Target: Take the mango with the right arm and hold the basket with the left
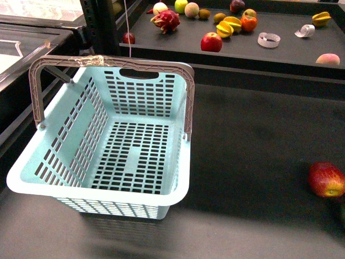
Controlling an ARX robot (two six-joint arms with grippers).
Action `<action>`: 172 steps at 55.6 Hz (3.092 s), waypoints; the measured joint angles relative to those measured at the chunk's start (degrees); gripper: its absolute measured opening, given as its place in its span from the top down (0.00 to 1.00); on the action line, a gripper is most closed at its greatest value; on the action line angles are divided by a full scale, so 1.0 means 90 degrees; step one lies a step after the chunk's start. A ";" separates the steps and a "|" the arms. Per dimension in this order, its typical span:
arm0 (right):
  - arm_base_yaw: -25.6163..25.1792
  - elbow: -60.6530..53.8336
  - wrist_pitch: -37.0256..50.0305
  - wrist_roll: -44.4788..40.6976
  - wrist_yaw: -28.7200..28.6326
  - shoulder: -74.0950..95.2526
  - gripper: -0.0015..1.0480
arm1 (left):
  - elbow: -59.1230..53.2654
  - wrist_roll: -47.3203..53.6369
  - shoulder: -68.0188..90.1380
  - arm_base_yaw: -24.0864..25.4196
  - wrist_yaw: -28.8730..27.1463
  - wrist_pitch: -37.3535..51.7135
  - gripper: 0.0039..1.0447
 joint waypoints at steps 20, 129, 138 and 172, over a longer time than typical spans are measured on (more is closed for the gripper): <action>0.0000 0.0000 0.0000 0.0000 0.0000 0.0000 0.08 | 0.2798 -0.0619 0.3480 -0.0461 0.0794 0.0503 0.08; 0.0000 0.0000 0.0000 0.0000 0.0000 0.0000 0.08 | 0.2919 0.3881 0.3325 -0.2902 0.3019 0.1610 0.95; 0.0000 0.0000 0.0000 0.0000 0.0000 0.0000 0.08 | 0.2968 0.3961 0.3342 -0.3038 0.3009 0.1683 0.95; 0.0000 0.0000 0.0000 0.0000 0.0000 0.0000 0.08 | 0.2914 0.4051 0.3769 -0.2463 0.3849 0.3099 0.95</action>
